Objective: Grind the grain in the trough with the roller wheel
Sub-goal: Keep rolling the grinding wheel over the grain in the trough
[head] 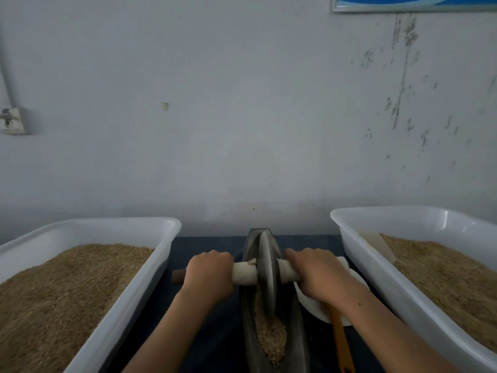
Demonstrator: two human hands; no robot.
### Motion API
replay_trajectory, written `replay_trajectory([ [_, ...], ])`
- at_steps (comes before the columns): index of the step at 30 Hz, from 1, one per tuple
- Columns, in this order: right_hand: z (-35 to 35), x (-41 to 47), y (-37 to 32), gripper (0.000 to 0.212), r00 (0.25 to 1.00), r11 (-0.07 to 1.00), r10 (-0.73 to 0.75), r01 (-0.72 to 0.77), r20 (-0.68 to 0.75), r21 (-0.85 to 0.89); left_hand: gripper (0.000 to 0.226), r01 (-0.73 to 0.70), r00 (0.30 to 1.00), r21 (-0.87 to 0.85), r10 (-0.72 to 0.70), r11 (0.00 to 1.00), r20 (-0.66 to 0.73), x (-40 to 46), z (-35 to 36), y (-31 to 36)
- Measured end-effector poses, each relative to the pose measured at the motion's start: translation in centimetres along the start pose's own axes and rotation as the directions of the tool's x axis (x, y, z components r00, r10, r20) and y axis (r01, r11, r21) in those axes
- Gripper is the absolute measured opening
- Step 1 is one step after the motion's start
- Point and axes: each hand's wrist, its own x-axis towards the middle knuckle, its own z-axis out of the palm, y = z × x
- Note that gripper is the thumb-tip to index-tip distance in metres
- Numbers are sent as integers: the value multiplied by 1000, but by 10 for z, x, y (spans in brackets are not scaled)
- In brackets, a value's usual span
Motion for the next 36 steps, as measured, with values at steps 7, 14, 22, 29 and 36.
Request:
replay_trajectory([
  [7,-21,-2,-4,35,965,997,-59,71,256,-39,41,3,936,-117,39,993,349,1,-5,-7],
  [14,-11,1,-4,33,992,1000,-2,5,123,-26,33,31,994,4,-32,1000,101,-2,-2,3],
  [22,-6,0,-7,29,999,999,33,-31,43,-42,20,11,983,-9,-13,1000,-185,-5,6,6],
  [29,-27,-5,-2,39,936,1000,-16,8,353,24,43,1,953,-66,20,998,302,-2,-11,-2],
  [36,-22,-2,-2,40,959,999,4,-13,283,29,36,6,994,7,-7,1000,113,-3,-7,2],
])
